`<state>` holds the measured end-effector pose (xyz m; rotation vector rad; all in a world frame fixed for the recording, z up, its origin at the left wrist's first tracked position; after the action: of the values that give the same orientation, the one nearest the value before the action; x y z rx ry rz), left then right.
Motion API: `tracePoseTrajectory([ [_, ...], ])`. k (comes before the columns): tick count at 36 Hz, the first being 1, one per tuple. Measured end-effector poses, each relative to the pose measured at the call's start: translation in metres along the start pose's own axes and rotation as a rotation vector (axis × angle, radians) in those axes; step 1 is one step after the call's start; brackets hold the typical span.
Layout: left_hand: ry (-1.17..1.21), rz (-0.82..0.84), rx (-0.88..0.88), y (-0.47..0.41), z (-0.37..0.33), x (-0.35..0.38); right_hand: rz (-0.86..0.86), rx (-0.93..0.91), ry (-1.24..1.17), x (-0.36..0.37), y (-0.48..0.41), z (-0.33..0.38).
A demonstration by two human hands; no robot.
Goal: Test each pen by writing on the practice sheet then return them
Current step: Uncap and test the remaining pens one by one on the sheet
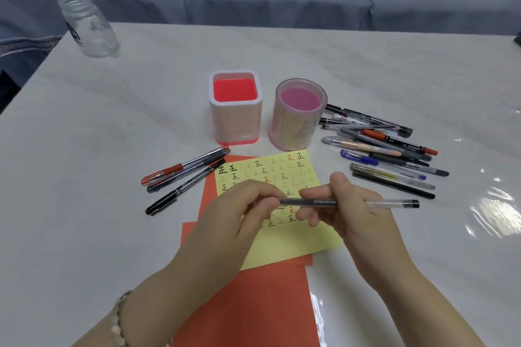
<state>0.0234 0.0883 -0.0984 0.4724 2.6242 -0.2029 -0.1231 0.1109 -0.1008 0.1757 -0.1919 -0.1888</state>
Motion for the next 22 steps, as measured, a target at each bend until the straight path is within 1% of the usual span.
tracePoseTrajectory([
  [6, 0.095, 0.155, -0.131, -0.005, 0.015, 0.013, 0.030, -0.025, 0.094, -0.008, 0.001, -0.010],
  [11, 0.254, 0.386, -0.247, -0.004, 0.014, 0.031, 0.068, -0.001, 0.122, -0.021, 0.003, -0.016],
  [13, 0.201, 0.456, -0.254, -0.004, 0.013, 0.038, 0.047, 0.075, 0.087, -0.027, 0.004, -0.022],
  [14, 0.140, 0.461, -0.230, -0.005, 0.012, 0.041, 0.018, 0.130, 0.045, -0.030, 0.004, -0.027],
  [16, -0.071, 0.400, -0.110, -0.007, 0.009, 0.045, -0.048, 0.238, -0.002, -0.037, 0.002, -0.036],
  [18, -0.273, 0.296, -0.002, -0.009, 0.005, 0.048, -0.068, 0.279, 0.067, -0.042, -0.004, -0.039],
  [20, -0.276, 0.178, -0.029, -0.013, 0.005, 0.045, -0.092, 0.214, 0.236, -0.053, -0.016, -0.034],
  [22, -0.215, 0.090, -0.111, -0.015, 0.012, 0.041, -0.197, 0.054, 0.460, -0.075, -0.031, -0.021],
])
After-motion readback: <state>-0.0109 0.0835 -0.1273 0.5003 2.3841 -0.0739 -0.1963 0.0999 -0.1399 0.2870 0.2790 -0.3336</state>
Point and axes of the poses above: each hand's wrist, its own y-axis away from the middle knuckle, its own x-axis out of the palm, z = x × y, the point moved 6 cm from there along -y, towards the middle knuckle, and after that the axes turned 5 degrees about -y, right-handed, at the moved point
